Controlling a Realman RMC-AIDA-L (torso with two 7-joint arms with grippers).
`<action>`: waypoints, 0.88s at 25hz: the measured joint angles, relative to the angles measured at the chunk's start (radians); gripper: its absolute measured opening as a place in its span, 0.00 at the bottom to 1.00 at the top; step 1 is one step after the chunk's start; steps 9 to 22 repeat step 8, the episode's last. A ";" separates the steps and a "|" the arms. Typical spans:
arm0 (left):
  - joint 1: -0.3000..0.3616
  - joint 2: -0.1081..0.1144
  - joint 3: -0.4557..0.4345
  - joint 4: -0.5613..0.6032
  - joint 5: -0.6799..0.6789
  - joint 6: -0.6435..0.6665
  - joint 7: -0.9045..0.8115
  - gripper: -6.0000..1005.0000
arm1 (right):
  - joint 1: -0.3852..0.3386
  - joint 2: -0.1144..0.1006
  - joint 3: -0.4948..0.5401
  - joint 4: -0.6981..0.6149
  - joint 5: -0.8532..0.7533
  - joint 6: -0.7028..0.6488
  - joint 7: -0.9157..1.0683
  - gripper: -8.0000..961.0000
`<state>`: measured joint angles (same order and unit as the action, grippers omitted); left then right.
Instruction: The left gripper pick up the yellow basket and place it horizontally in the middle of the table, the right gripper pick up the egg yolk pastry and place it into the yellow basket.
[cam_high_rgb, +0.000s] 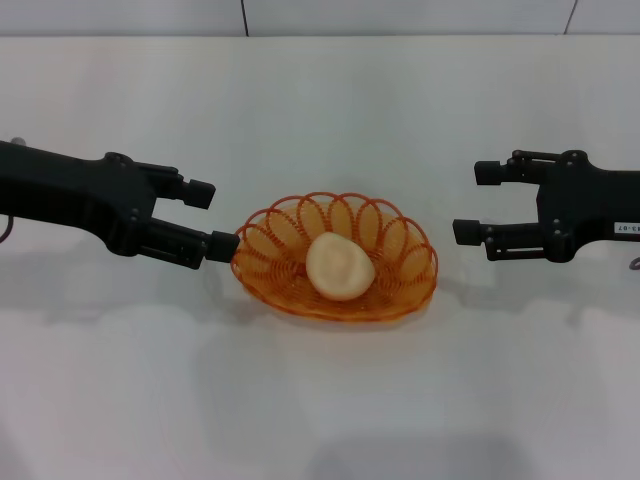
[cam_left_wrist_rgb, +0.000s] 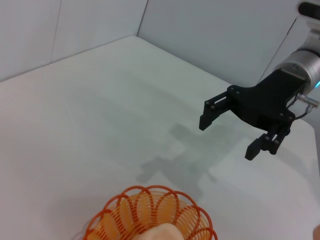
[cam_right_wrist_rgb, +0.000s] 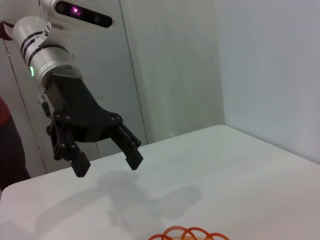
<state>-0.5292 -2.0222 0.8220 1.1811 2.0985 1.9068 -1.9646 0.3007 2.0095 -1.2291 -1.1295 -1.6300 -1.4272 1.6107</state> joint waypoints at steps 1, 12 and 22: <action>0.000 0.000 0.000 0.000 0.000 0.000 0.000 0.88 | 0.000 0.000 0.000 0.000 0.000 0.000 0.000 0.84; 0.000 0.000 -0.001 0.000 0.000 0.000 -0.001 0.88 | 0.000 0.000 0.001 -0.003 -0.001 -0.001 0.000 0.84; 0.000 0.000 -0.001 0.000 0.000 0.000 -0.001 0.88 | 0.000 0.000 0.001 -0.003 -0.001 -0.001 0.000 0.84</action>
